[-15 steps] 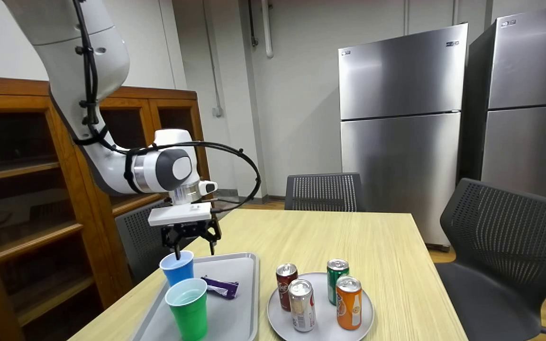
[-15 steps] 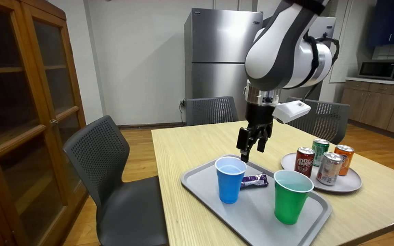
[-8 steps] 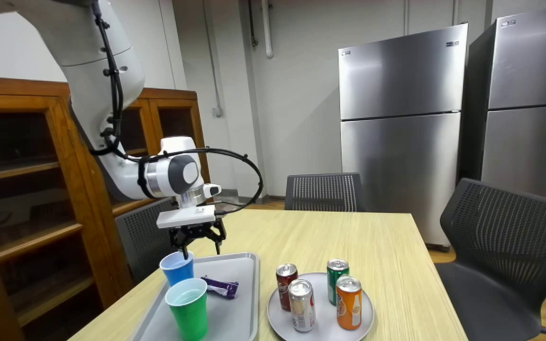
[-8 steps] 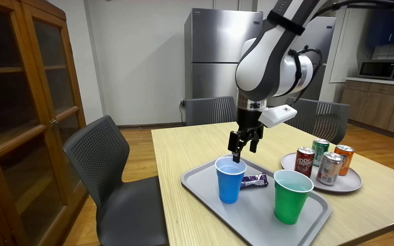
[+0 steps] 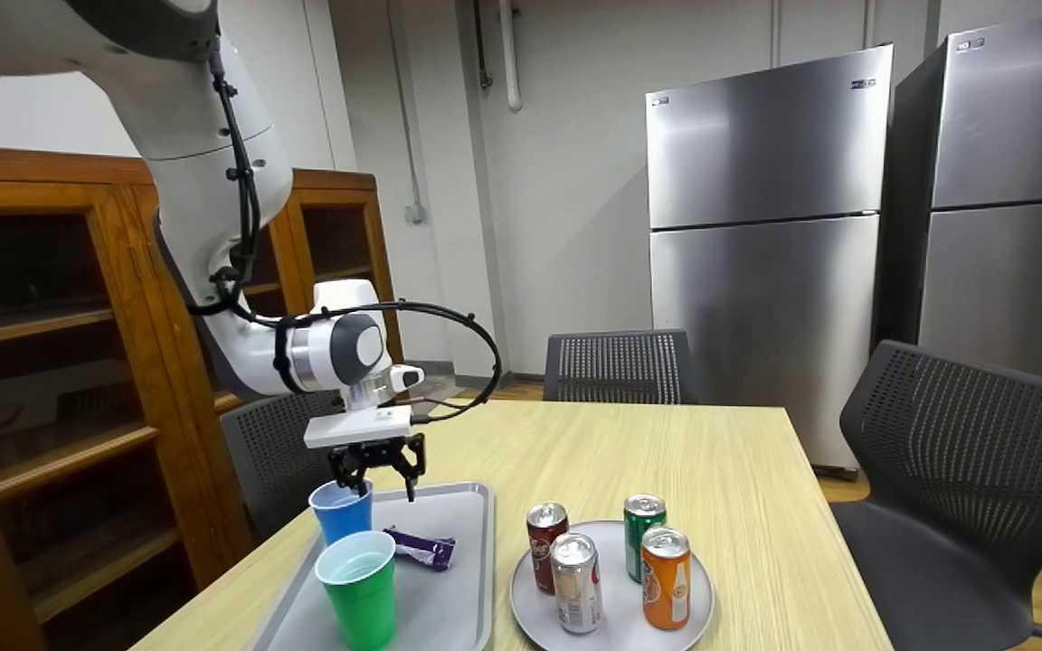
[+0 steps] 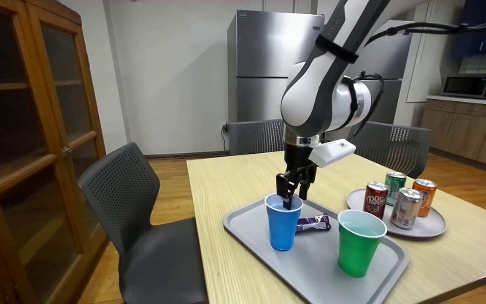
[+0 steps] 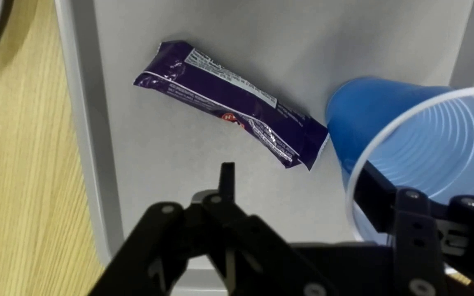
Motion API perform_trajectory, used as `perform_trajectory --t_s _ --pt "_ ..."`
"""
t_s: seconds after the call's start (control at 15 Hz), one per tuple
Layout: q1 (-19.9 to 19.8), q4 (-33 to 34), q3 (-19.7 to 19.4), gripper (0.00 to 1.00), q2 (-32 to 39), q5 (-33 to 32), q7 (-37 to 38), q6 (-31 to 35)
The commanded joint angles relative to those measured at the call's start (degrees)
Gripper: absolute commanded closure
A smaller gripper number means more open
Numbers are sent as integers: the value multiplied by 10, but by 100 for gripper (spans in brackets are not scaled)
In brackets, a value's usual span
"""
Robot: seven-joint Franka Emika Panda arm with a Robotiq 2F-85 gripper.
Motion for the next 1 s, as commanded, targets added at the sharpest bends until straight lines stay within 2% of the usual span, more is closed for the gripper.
perform_trajectory --t_s 0.0,0.33,0.47,0.93 --pt "-8 10 18 58 -2 -10 15 -3" --pt "-15 -1 37 97 -19 1 6 0" --pt "-20 -11 46 100 -34 6 1 7" --pt "-45 -39 88 99 -93 46 -23 30"
